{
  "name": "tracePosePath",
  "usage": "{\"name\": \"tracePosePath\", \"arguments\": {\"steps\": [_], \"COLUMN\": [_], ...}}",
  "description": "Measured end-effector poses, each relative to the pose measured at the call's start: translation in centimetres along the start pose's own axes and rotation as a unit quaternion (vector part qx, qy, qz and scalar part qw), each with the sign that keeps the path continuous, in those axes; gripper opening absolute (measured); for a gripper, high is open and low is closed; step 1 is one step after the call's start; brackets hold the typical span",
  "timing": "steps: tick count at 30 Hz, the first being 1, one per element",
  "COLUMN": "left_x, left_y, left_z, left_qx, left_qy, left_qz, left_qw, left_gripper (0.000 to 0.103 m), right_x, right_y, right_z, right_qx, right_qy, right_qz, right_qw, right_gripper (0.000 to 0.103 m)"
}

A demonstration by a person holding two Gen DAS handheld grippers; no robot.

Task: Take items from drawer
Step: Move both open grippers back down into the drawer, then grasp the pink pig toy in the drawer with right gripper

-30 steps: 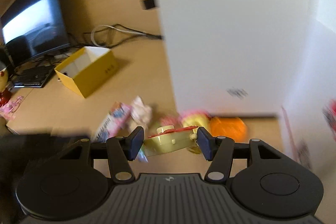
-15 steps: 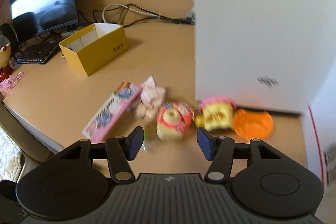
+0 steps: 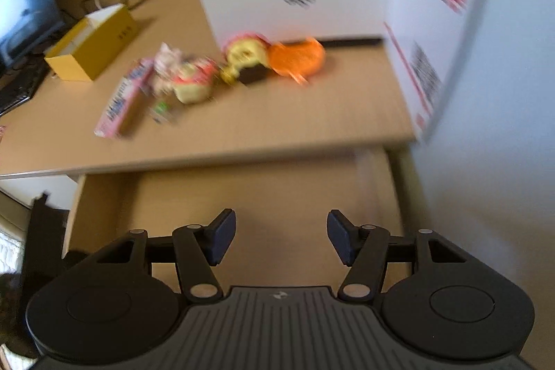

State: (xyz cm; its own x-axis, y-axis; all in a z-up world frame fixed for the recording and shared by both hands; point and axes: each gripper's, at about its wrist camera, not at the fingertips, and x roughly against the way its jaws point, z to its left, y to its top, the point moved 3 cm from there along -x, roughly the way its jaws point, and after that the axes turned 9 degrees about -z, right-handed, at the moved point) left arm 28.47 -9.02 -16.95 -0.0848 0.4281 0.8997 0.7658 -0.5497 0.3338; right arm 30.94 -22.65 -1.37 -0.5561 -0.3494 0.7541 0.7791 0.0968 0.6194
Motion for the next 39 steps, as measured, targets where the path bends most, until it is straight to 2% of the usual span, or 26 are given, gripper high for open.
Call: {"name": "tracePosePath", "arguments": {"steps": [6, 13, 16, 18, 20, 21, 22, 26, 30, 32, 35, 39], "left_x": [-2.6, -2.8, -2.1, -1.4, -0.8, -0.5, 0.0, 2.4, 2.5, 1.9, 1.2, -0.1], "left_y": [0.3, 0.2, 0.0, -0.2, -0.5, -0.7, -0.9, -1.9, -2.4, -3.1, -3.5, -3.3], "left_z": [-1.0, -1.0, -0.5, 0.1, 1.0, 1.6, 2.4, 4.6, 3.3, 2.3, 1.3, 0.5], "left_qx": [-0.015, -0.031, -0.035, -0.045, -0.055, -0.056, -0.044, 0.046, 0.041, 0.03, 0.01, 0.006], "left_qy": [-0.028, -0.031, -0.007, 0.024, 0.069, 0.091, 0.096, 0.029, -0.012, -0.027, -0.032, -0.038], "left_qz": [0.047, 0.059, 0.038, 0.02, 0.011, 0.006, 0.0, -0.03, -0.017, -0.003, 0.011, 0.023], "left_qw": [0.9984, 0.9973, 0.9986, 0.9985, 0.9961, 0.9943, 0.9944, 0.9981, 0.9989, 0.9992, 0.9994, 0.999], "left_gripper": [0.037, 0.039, 0.042, 0.042, 0.028, 0.027, 0.026, 0.027, 0.027, 0.027, 0.027, 0.027], "right_x": [2.1, 1.7, 0.1, -1.2, -2.7, -3.5, -4.3, -7.4, -10.7, -11.7, -12.1, -11.2], "right_y": [-1.9, -3.4, -4.3, -4.8, -5.3, -5.6, -5.8, -6.4, -7.6, -8.4, -8.8, -8.2], "right_z": [-2.3, -3.6, -3.4, -2.9, -2.4, -2.1, -1.7, -0.1, 1.3, 1.9, 2.8, 3.3], "right_qx": [-0.028, -0.062, -0.081, -0.092, -0.1, -0.102, -0.102, -0.087, -0.057, -0.046, -0.026, -0.029], "right_qy": [-0.016, -0.023, -0.01, 0.0, 0.007, 0.012, 0.015, 0.014, -0.004, -0.006, -0.008, 0.01], "right_qz": [0.018, 0.051, 0.083, 0.105, 0.131, 0.144, 0.156, 0.198, 0.258, 0.282, 0.28, 0.243], "right_qw": [0.999, 0.997, 0.993, 0.99, 0.986, 0.984, 0.982, 0.976, 0.965, 0.958, 0.96, 0.97], "right_gripper": [0.061, 0.063, 0.063, 0.063, 0.063, 0.063, 0.063, 0.063, 0.063, 0.07, 0.067, 0.063]}}
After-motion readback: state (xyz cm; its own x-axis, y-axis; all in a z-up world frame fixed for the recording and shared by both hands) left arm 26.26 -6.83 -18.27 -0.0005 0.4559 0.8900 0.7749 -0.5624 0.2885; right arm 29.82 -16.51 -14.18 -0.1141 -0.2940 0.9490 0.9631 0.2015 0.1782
